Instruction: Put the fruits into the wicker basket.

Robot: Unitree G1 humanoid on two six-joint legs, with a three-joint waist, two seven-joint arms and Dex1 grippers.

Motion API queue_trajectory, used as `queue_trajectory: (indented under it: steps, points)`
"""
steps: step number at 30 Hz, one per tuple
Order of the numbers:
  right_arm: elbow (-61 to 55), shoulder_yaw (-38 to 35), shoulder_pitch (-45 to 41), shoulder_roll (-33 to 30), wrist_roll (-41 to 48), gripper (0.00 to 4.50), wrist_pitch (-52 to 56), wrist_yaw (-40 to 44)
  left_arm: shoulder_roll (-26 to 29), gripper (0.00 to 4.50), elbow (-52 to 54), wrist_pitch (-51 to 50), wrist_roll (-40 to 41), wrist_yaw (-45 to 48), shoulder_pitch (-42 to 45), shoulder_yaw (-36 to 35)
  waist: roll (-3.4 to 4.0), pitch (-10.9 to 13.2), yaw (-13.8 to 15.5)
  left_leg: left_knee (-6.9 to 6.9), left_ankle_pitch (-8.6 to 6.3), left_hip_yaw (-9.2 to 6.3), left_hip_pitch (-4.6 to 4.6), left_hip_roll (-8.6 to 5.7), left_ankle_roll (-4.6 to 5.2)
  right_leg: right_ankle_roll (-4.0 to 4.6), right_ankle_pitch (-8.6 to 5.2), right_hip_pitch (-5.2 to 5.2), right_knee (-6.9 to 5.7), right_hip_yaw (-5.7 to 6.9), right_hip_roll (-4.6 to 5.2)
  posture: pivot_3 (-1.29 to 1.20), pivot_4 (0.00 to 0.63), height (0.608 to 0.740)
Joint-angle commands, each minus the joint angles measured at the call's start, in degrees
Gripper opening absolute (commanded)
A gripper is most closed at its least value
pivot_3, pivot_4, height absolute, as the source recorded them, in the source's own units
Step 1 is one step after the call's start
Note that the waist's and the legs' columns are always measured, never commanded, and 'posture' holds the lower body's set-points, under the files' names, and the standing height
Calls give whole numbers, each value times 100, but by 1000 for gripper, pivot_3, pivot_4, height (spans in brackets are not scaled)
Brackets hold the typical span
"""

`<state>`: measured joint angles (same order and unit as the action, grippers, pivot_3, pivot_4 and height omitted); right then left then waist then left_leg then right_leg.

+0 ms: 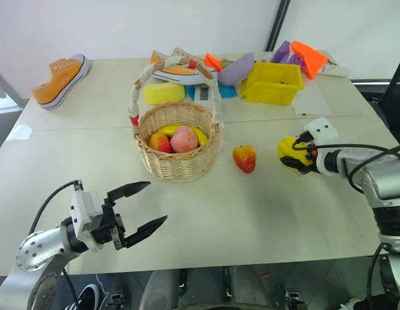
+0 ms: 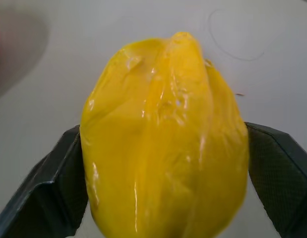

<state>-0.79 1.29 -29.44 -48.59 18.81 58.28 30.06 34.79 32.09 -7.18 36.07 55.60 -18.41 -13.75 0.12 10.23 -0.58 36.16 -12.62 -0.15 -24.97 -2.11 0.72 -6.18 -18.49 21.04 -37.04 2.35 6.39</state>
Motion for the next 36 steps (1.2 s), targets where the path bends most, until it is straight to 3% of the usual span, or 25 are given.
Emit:
queue_trajectory:
  steps: [1,8,11,14,17,21,24,29,36]
  points:
    - [-95,-230,-143,-45,-19,3224,-23,100,-17,4500,35,97,7,-22,-4,-60,0,0,-1,0,0,0,0,0,0,0,0,0,0,0,-1,0,150,740]
    - [-801,-570,-141,-370,499,3224,184,833,-132,4500,-124,73,181,-233,64,-284,0,0,1,0,0,0,0,0,0,-1,0,1,-1,0,-1,0,150,740]
    - [-1660,-980,-46,-578,1362,3224,280,1680,-216,4500,-272,131,233,-277,-64,-551,0,1,8,-1,0,0,0,1,0,-3,1,3,-2,0,-1,0,150,740]
    - [-2398,-1282,-102,-533,2273,3224,727,2026,-291,4500,-364,177,279,-386,-104,-801,-2,1,-3,-3,-1,-2,-1,4,1,-5,1,3,-2,2,-4,0,150,740]
    - [-2798,-1160,-536,65,2810,3224,1152,1564,-342,4500,-501,241,277,-546,-2,-1071,-4,1,-9,1,-1,-4,0,6,2,-3,0,3,-3,1,-4,0,150,740]
    - [-2877,-625,-1080,897,2812,3224,1237,964,-395,4500,-717,371,187,-668,118,-1253,-6,0,-14,9,-1,-3,-1,5,1,3,0,22,-4,-2,0,0,150,740]
    - [-2576,-173,-1632,1903,2736,3224,1147,471,-461,4500,-777,474,98,-830,207,-1294,-8,-1,-19,6,-1,-2,-2,3,1,2,0,29,-2,-3,2,0,150,740]
    - [-1813,410,-2131,2878,2166,3224,538,84,-599,4500,-668,536,-117,-946,205,-1032,-9,-2,-20,-1,1,-4,-6,0,-2,-2,3,37,-12,-1,1,0,150,740]
    - [-803,948,-2550,3590,1262,3224,-444,-111,-632,4500,-577,509,-213,-1073,264,-904,-10,-3,-47,-1,4,-3,-6,-4,-8,-11,7,41,-23,0,0,0,150,740]
